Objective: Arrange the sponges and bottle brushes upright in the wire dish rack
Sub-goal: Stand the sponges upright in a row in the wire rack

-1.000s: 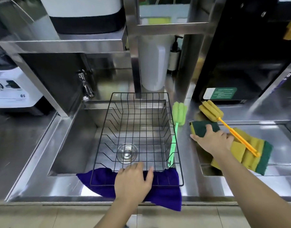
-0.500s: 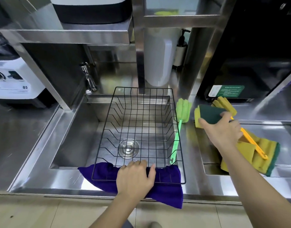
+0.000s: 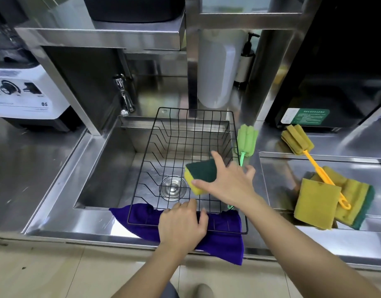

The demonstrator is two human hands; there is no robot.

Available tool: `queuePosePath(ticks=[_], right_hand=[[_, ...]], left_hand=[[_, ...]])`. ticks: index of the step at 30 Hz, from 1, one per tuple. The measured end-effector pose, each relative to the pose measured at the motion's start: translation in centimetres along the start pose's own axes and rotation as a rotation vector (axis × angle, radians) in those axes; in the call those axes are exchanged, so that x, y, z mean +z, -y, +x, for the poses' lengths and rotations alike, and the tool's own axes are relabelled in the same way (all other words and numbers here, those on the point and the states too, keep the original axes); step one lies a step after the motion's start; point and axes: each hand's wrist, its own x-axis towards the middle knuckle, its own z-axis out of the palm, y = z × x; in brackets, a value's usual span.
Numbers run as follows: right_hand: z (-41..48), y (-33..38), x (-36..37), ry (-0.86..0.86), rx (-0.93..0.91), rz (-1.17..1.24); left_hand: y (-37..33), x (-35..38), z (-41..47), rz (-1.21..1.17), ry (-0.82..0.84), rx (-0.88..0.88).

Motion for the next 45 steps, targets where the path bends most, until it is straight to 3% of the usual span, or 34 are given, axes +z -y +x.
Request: queuePosePath(ticks=[6,13,17,21,25,27,32,39,42,45], right_hand=[[-0.4,-0.2,2.3,0.107,-0.152,-0.416],[2.7,-1.0,-0.1,0.332,-0.334,-0.360],[4.4,-0.7,-0.8,0.462,-0.347,-0.352],[4.9,-0.4,-0.4,0.402,-0.396,-0.341],[4.5,-0.3,-0.3,0.277,-0.344,-0.175],[4.2,-0.3,0.0,0.256,-0.342,-0.232],[3.5,-0.6,1.0,0.501,-0.312,-0.477],[3.7,0.0,1.4,0.507,-0.305,-0.645],[3.6,-0.5,1.3,0.542,-0.312,-0.591],[3.5,-2.0,0.1,0.493,-0.299,-0.293]], left_hand=[[0.2,0.2,-0.1,-0.012,0.023,-0.011],[0.1,0.1,-0.1,-0.033,-0.006,0.009],[0.2,0.2,-0.1,-0.038,-0.014,0.011],[0.2,0.3,-0.1,-0.025,-0.006,0.006],[0.2,0.2,-0.1,-0.024,-0.007,0.010],[0.2,0.2,-0.1,-0.018,-0.006,0.015],[0.3,0.2,-0.2,-0.032,0.006,0.025],[0.4,0.1,-0.3,-0.048,-0.037,0.055],[0.2,0.2,-0.5,-0.025,-0.053,0.171],[-0.7,0.3,-0.6,0.002,-0.011,0.283]])
